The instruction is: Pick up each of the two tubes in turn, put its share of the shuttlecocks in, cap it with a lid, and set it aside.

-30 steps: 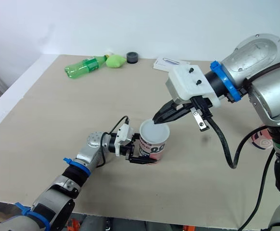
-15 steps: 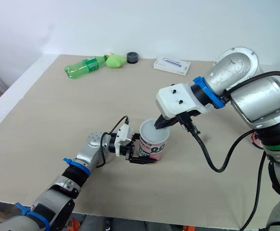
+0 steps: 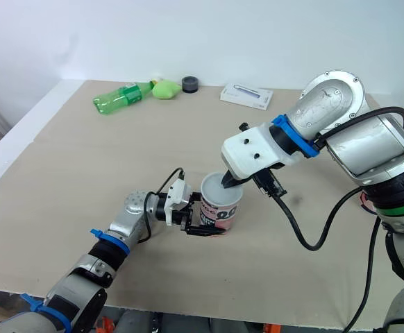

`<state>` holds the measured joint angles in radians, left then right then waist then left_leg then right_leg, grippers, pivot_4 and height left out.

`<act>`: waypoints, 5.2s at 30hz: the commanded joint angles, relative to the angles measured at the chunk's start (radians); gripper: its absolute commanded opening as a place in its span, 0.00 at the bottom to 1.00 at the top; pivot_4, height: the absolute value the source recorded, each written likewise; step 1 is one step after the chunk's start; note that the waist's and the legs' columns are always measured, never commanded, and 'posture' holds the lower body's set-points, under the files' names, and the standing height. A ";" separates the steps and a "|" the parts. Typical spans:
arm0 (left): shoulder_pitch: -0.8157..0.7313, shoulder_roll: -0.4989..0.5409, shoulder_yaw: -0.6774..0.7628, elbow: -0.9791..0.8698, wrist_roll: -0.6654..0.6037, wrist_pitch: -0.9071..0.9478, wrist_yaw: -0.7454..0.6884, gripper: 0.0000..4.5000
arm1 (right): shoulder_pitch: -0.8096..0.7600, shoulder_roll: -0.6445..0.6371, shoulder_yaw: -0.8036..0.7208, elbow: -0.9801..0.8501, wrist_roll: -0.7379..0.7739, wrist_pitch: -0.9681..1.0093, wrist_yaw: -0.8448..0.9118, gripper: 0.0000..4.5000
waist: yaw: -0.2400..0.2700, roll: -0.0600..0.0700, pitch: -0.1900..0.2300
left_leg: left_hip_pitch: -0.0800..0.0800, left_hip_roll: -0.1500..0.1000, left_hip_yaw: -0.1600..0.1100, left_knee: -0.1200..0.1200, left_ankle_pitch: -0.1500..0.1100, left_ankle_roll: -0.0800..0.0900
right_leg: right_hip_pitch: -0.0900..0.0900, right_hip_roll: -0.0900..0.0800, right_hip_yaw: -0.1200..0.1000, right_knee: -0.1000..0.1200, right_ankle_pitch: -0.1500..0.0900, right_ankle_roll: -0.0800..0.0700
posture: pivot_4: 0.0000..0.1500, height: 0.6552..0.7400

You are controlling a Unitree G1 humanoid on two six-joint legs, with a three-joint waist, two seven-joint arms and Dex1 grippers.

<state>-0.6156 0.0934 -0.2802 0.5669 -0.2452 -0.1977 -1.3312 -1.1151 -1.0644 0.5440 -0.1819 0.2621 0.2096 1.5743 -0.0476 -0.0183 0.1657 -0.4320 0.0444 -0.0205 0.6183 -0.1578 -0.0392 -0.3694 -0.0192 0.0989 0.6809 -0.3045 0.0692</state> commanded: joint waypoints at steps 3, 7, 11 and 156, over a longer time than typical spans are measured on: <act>0.016 0.011 -0.015 0.002 0.029 0.000 0.000 0.82 | 0.014 0.064 -0.058 0.031 0.048 0.133 0.040 0.01 | -0.001 -0.001 -0.002 | 0.002 0.001 0.001 -0.001 0.000 0.000 | 0.001 0.001 0.000 0.000 0.000 -0.002 | 1.00 0.87; 0.010 0.010 -0.009 0.008 0.028 0.000 -0.001 0.82 | 0.014 0.035 -0.149 0.019 0.108 0.207 0.039 0.01 | 0.001 0.000 0.000 | 0.000 0.002 0.001 -0.001 0.000 0.000 | -0.001 0.001 0.000 0.000 0.002 -0.003 | 1.00 0.87; 0.004 0.009 -0.005 0.015 0.028 -0.004 -0.003 0.82 | 0.012 0.011 -0.300 0.003 0.226 0.338 0.007 0.01 | 0.003 0.002 0.002 | -0.006 0.000 0.000 0.000 0.000 0.000 | -0.005 0.000 0.001 0.000 0.003 -0.005 | 1.00 0.87; -0.018 0.293 0.139 -0.489 -0.130 0.431 0.222 1.00 | 0.985 0.541 -1.078 0.116 0.255 0.462 -1.302 0.70 | 0.000 -0.010 0.014 | -0.006 0.002 0.002 0.001 0.003 -0.004 | -0.004 0.003 0.004 -0.001 0.005 0.002 | 1.00 0.87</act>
<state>-0.6343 0.3808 -0.1591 0.1166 -0.3684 0.2387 -1.1141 -0.1444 -0.5209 -0.5469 -0.1114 0.5442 0.6639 0.2821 -0.0475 -0.0279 0.1797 -0.4378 0.0465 -0.0190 0.6198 -0.1549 -0.0430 -0.3729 -0.0159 0.1030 0.6803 -0.2994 0.0715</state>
